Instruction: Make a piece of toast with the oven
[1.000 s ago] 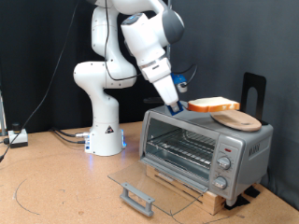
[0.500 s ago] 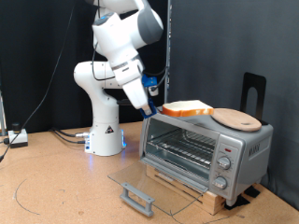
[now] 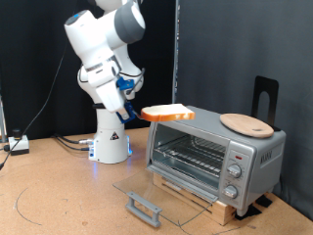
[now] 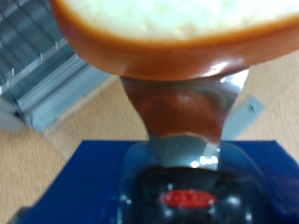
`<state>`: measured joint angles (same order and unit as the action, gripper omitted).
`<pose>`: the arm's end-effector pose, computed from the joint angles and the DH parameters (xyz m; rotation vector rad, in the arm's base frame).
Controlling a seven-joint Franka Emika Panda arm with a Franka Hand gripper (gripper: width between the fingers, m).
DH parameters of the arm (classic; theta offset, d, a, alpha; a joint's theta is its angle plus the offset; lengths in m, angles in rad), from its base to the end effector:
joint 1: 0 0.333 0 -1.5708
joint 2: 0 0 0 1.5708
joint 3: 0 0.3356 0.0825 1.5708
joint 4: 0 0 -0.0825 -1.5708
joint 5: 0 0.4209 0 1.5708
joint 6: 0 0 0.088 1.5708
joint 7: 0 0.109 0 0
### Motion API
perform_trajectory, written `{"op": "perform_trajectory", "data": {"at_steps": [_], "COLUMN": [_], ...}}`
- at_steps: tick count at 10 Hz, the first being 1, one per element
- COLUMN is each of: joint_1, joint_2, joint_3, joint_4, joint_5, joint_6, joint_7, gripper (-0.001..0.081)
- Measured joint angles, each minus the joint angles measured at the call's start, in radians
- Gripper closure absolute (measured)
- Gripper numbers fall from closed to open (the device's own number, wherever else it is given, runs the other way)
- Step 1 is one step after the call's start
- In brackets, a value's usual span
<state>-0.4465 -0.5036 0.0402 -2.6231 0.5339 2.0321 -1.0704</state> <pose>0.3744 -0.1293 0.4076 -2.6832 -0.5376 -0.3348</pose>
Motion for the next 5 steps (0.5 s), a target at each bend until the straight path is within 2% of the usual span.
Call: {"op": "perform_trajectory", "data": {"at_steps": [2,5], "joint_1": [-0.011,-0.012], "joint_2": [0.002,0.015], "joint_3": [-0.005,-0.012], "joint_4": [0.004,-0.021], "joint_5": [-0.012,-0.025], "joint_6": [-0.015,0.003], "joint_7": [-0.009,-0.143], "gripper": [0.0411,0.0411]}}
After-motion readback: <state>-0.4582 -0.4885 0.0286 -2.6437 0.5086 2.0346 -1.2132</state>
